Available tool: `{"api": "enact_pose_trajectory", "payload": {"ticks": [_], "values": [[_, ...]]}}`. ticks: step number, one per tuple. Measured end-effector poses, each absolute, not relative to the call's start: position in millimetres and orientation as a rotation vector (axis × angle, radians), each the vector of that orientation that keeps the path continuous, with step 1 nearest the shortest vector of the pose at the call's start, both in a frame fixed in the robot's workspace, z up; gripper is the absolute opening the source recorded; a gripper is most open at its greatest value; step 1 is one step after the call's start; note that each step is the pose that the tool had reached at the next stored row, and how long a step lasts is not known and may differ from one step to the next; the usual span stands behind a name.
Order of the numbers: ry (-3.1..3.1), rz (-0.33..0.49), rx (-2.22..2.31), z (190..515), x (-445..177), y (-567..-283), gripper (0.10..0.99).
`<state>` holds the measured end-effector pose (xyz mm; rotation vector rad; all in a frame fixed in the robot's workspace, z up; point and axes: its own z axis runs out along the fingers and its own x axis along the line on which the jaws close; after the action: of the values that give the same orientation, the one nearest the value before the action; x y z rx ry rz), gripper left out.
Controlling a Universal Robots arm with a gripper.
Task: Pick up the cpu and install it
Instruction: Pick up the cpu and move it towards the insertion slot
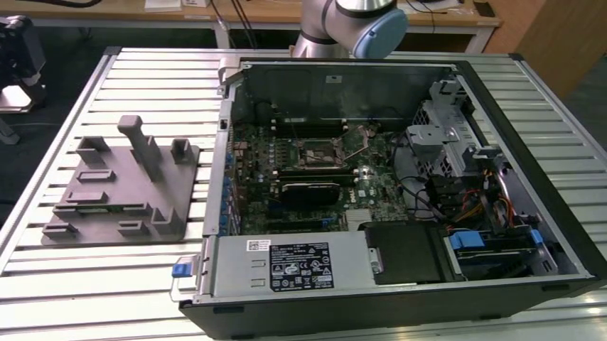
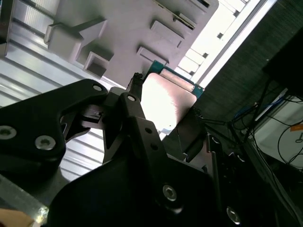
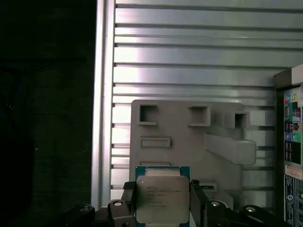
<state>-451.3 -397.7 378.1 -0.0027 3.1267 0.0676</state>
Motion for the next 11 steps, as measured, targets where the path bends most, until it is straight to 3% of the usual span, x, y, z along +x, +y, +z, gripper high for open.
{"api": "enact_pose_trajectory", "payload": {"ticks": [11], "values": [[3.126, 0.068, -0.003, 396, -451, -398, 0.541]]}}
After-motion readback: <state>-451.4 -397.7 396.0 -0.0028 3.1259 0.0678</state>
